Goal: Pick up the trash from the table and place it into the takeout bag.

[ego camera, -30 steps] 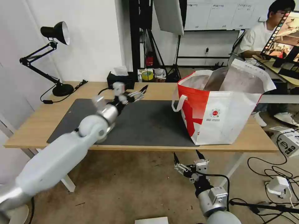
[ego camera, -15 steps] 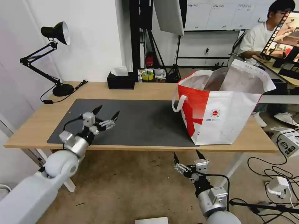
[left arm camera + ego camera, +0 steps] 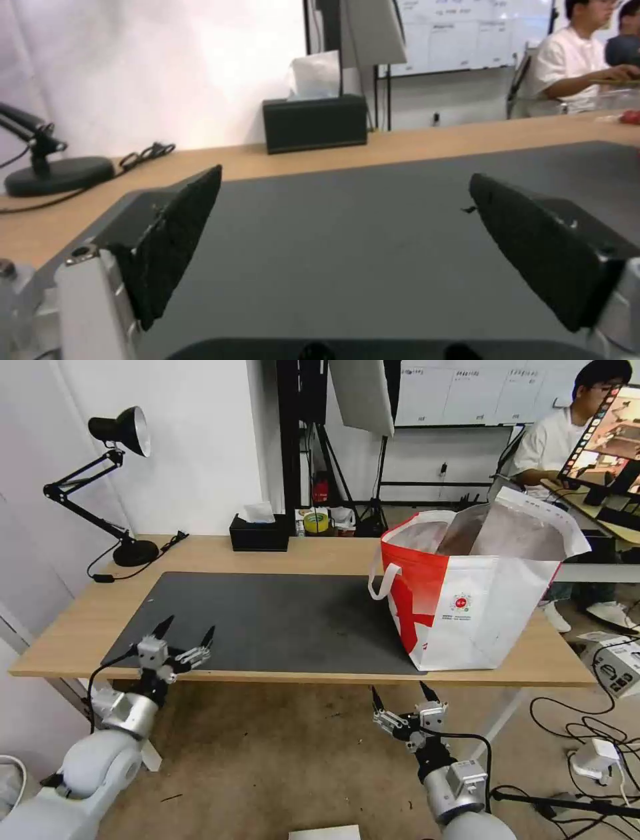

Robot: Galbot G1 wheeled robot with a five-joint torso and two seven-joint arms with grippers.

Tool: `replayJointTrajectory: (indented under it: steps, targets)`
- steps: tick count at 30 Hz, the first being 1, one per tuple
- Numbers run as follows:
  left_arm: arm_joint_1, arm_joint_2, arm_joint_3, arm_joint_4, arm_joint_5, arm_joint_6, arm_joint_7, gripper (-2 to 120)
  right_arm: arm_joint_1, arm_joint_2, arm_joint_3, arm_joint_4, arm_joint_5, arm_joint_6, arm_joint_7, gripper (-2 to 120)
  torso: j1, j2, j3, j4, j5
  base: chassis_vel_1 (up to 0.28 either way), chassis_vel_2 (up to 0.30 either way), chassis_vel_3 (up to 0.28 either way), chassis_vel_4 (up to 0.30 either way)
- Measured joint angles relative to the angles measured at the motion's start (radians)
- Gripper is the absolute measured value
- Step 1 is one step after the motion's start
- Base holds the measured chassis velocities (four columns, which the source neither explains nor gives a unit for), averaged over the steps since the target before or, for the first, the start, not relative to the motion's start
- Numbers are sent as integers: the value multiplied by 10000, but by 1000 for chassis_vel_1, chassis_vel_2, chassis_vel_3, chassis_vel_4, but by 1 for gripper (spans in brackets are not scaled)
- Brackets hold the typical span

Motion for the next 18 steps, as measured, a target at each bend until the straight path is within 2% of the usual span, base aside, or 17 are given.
replayJointTrajectory:
  steps: [7, 18]
  targets:
    - [699, -412, -423, -151, 163, 156, -395, 100, 0, 0, 0, 0, 0, 0, 0, 100, 0, 0, -1, 1, 2, 0, 0, 0, 0]
    - [1724, -931, -1009, -325, 332, 302, -403, 100, 0, 0, 0, 0, 0, 0, 1, 100, 0, 0, -1, 2, 1, 0, 0, 0, 0]
